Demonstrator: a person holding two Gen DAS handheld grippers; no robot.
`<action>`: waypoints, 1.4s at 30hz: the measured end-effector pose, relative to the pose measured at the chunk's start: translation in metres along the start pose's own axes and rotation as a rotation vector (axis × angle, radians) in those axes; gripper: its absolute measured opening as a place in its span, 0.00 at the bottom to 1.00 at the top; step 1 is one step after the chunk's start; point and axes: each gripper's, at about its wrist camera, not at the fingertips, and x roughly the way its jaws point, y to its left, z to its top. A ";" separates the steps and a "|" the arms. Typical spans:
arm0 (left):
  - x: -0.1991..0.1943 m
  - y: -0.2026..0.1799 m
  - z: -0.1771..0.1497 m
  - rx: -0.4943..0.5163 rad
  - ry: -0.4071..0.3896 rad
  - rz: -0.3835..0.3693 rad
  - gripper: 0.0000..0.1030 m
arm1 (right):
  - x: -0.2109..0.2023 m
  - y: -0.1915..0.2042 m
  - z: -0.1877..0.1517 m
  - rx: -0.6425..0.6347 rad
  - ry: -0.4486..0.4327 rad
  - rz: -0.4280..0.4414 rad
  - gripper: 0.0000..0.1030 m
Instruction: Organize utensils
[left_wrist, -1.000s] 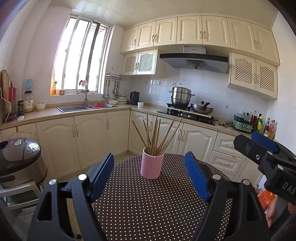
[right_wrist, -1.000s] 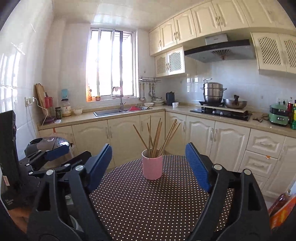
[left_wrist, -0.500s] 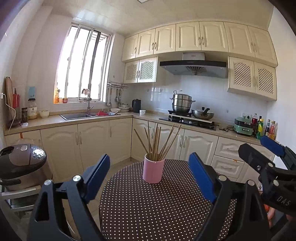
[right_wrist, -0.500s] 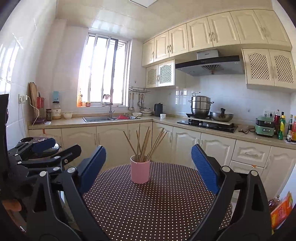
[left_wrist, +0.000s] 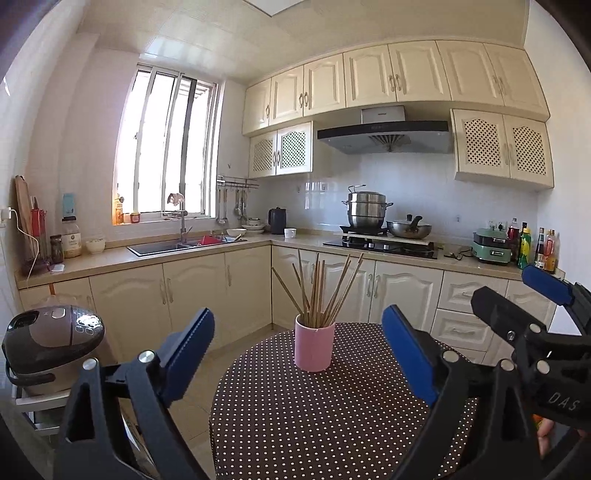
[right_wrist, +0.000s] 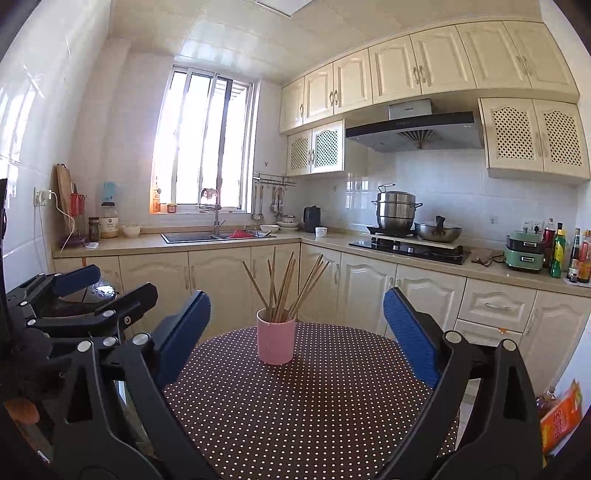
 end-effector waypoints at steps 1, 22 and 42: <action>0.000 0.000 0.000 -0.002 0.000 -0.001 0.88 | 0.000 -0.001 0.000 0.003 -0.001 0.001 0.90; -0.001 -0.001 -0.002 0.024 -0.014 0.031 0.88 | 0.003 -0.003 -0.002 0.013 0.011 0.007 0.90; 0.003 -0.001 -0.004 0.032 -0.010 0.039 0.88 | 0.003 -0.001 -0.005 0.011 0.016 -0.001 0.90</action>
